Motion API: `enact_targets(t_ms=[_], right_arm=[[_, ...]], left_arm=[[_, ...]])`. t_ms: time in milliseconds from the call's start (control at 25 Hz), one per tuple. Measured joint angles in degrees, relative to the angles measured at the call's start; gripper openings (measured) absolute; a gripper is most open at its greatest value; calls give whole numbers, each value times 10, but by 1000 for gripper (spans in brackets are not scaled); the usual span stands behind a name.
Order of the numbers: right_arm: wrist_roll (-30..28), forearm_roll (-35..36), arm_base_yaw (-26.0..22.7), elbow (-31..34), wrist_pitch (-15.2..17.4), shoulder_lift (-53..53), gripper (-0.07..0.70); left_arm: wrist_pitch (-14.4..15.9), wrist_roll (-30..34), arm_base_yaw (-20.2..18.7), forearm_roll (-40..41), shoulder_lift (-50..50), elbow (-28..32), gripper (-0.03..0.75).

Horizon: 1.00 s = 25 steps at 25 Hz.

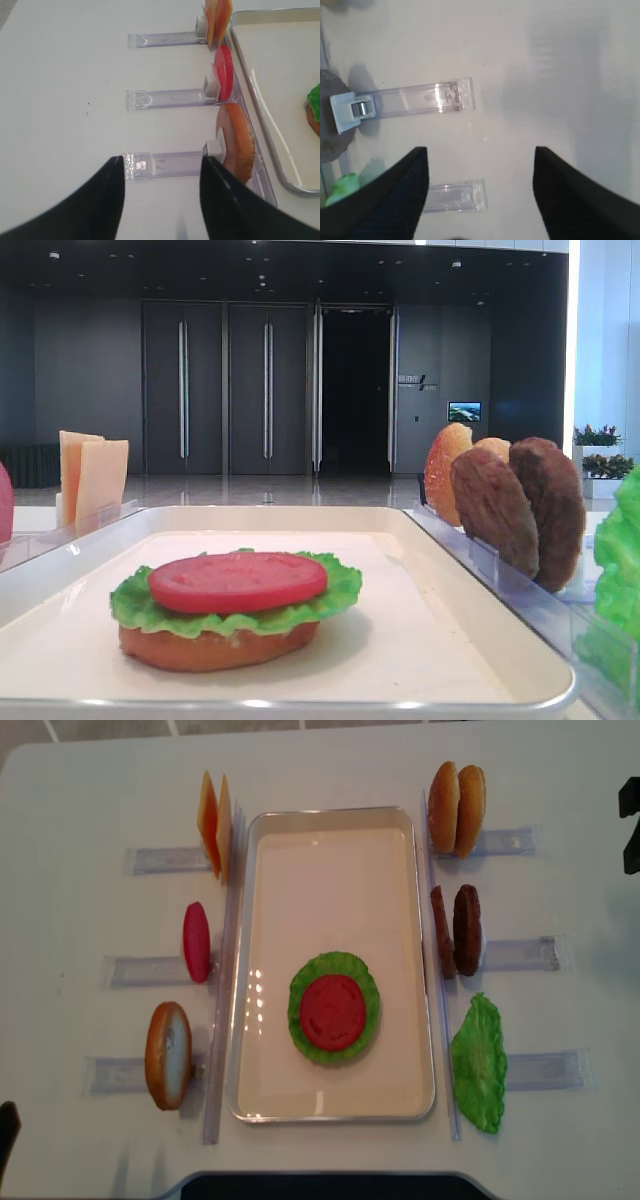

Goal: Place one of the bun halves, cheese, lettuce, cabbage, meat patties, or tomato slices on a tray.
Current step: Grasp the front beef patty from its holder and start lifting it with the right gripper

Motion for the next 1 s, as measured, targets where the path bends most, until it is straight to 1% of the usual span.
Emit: enact_targets(t_ms=[120,240,360,640,1000], right_arm=[[9,-3,10,-15,0,19,461],[39,-15,35,-20,0,26,461],[88,-36,71,-24,0,26,461],[198,-54,166,-24,-1,26,461],[308,-67,293,-25,-23,26,461]], left_arm=[[0,0,0,0,0,0,362],[0,0,0,0,0,0,355],[0,0,0,0,0,0,336],[0,0,0,0,0,0,285],[0,0,0,0,0,0,204]])
